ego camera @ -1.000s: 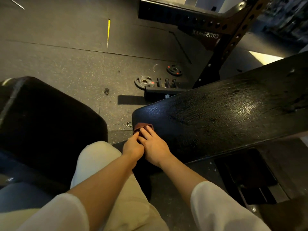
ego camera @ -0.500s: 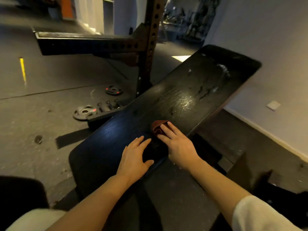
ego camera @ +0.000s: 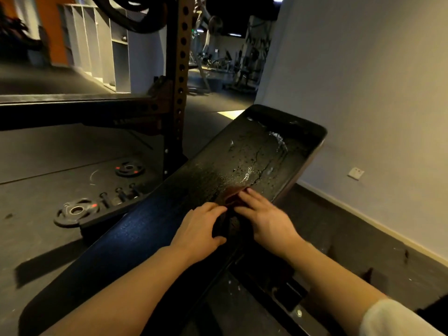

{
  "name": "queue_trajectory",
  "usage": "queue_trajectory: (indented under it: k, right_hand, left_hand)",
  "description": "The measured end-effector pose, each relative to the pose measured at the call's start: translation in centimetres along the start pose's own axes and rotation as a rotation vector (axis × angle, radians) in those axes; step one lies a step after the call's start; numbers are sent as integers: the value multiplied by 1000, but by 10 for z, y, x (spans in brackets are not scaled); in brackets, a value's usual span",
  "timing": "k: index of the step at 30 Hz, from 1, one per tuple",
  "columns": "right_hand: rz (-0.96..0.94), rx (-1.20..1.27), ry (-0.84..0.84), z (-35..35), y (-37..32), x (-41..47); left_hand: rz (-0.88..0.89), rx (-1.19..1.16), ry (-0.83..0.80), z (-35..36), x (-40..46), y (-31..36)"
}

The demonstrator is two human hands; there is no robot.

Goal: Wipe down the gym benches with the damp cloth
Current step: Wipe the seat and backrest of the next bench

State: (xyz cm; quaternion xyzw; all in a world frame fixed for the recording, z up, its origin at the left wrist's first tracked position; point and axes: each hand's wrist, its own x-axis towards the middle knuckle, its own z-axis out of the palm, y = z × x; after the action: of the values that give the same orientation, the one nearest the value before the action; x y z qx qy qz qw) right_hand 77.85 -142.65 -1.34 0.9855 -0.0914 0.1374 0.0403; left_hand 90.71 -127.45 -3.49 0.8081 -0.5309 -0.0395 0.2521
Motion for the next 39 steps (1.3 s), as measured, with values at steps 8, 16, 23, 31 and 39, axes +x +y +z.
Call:
queue_trajectory:
  k: [8, 16, 23, 31, 39]
  right_hand:
    - [236, -34, 137, -3, 17, 20]
    - [224, -146, 128, -20, 64, 41]
    - [-123, -170, -31, -5, 24, 61]
    - [107, -327, -67, -26, 70, 88]
    - [-172, -353, -163, 19, -3, 92]
  left_hand:
    - [-6, -4, -116, -7, 47, 11]
    - [-18, 230, -169, 10, 52, 6]
    - [-17, 172, -127, 13, 48, 2]
    - [-3, 128, -129, 17, 45, -6]
    - [44, 65, 186, 30, 27, -18]
